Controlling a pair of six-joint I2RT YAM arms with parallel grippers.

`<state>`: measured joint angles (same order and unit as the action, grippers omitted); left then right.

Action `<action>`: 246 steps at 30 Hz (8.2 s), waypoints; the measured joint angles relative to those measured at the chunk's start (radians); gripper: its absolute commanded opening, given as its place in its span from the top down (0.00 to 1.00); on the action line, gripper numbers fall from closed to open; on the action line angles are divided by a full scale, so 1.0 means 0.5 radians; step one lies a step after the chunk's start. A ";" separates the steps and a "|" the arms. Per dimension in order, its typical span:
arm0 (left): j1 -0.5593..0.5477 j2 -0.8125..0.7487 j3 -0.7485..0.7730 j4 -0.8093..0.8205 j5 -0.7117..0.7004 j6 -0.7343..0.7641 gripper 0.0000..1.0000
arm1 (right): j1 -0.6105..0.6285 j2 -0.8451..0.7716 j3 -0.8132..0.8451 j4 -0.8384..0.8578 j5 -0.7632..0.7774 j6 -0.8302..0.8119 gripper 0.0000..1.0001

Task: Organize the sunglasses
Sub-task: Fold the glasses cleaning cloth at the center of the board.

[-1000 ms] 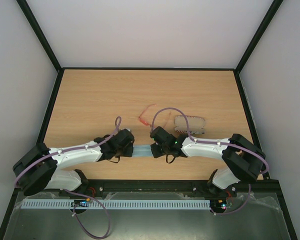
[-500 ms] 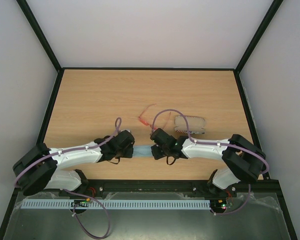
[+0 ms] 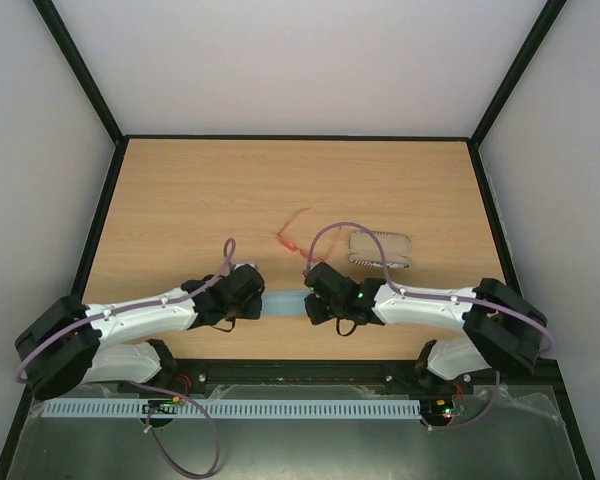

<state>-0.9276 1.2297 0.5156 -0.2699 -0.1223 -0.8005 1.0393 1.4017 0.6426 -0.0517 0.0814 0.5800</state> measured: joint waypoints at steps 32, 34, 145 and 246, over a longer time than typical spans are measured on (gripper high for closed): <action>0.304 -0.669 -0.159 0.316 0.328 -0.255 0.21 | -0.201 0.443 0.301 0.555 -0.694 0.518 0.69; 0.323 -0.855 -0.159 0.249 0.296 -0.253 0.21 | -0.212 0.488 0.301 0.633 -0.753 0.539 0.70; 0.306 0.531 0.008 0.977 0.565 -0.120 0.98 | -0.468 0.367 0.014 0.667 -0.706 0.381 0.72; 0.409 -0.105 0.024 0.493 0.463 0.024 0.06 | -0.571 -0.275 -0.124 0.095 -0.388 0.271 0.69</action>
<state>-0.7231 1.1774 0.5274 -0.0235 0.1093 -0.7883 0.7540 1.2644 0.5808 -0.0040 -0.1127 0.7155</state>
